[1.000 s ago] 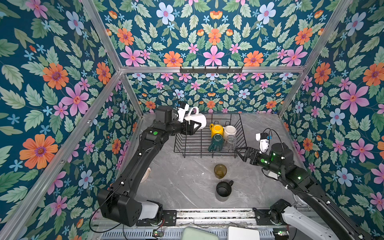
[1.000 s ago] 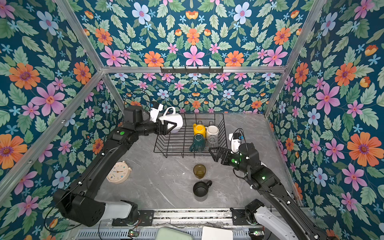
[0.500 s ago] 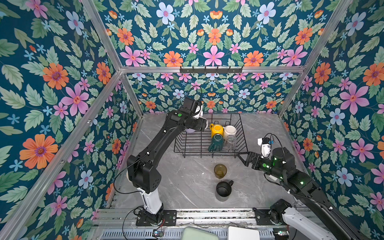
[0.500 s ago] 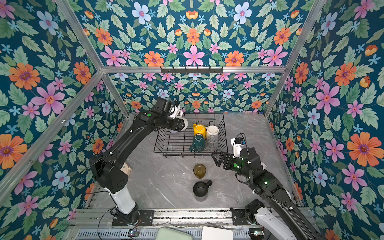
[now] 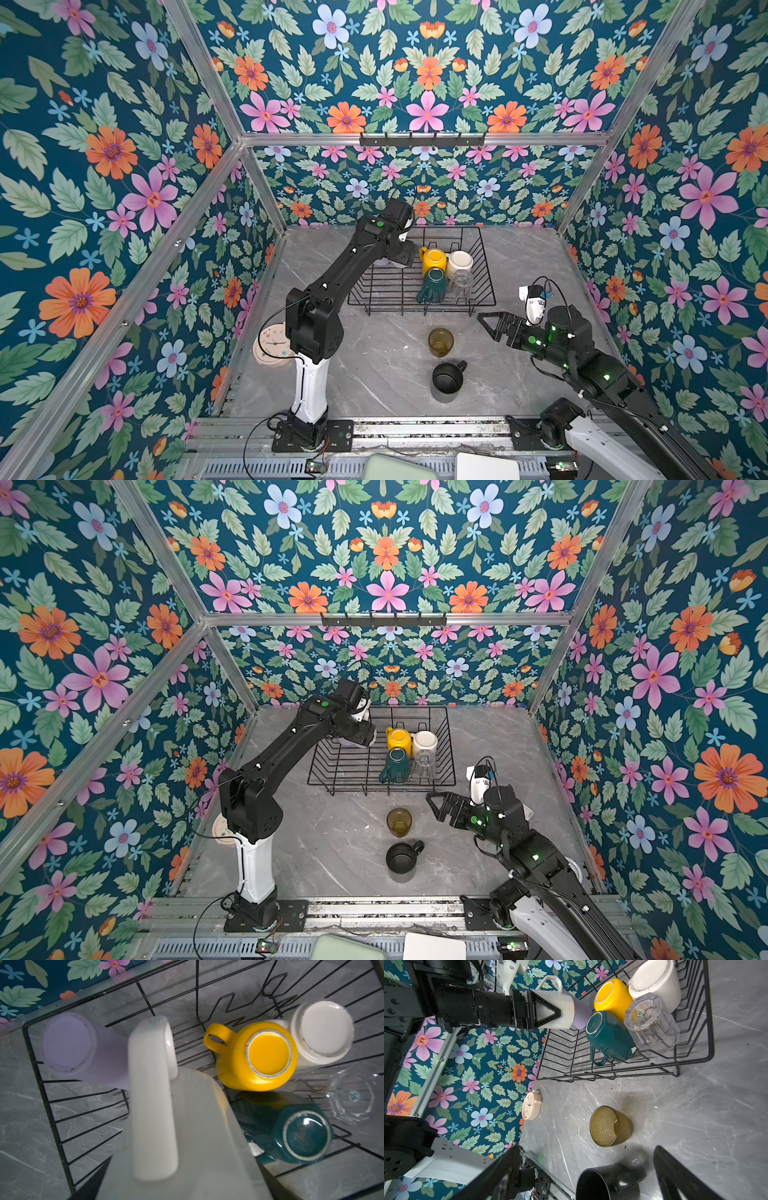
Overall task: Load the cups into the dish rack
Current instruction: 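Lower the white mug upside down beside the lavender cup with the left gripper, then open the left gripper and lift it while the right gripper moves toward the olive glass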
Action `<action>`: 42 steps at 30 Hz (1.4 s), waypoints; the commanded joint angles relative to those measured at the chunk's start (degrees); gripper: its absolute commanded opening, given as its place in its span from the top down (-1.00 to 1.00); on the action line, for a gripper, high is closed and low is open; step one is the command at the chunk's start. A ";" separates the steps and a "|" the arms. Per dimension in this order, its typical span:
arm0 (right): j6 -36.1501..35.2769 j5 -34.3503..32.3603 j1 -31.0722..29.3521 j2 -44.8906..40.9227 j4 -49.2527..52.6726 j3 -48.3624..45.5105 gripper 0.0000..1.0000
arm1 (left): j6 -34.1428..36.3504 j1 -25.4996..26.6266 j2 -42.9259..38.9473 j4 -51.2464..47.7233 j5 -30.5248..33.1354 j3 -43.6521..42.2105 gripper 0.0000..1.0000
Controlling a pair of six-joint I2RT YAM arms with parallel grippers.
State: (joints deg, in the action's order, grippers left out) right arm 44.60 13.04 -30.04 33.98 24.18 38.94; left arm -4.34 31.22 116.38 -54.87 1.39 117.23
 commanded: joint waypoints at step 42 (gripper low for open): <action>2.53 -0.56 -0.02 -1.52 -0.91 -2.29 -0.98 | -1.45 -0.82 16.51 5.48 1.86 5.81 0.15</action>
State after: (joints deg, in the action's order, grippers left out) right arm 46.96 12.91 -30.04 32.49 24.12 36.69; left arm -5.28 30.44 132.77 -49.98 2.42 122.74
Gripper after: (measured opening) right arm 0.988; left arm 0.817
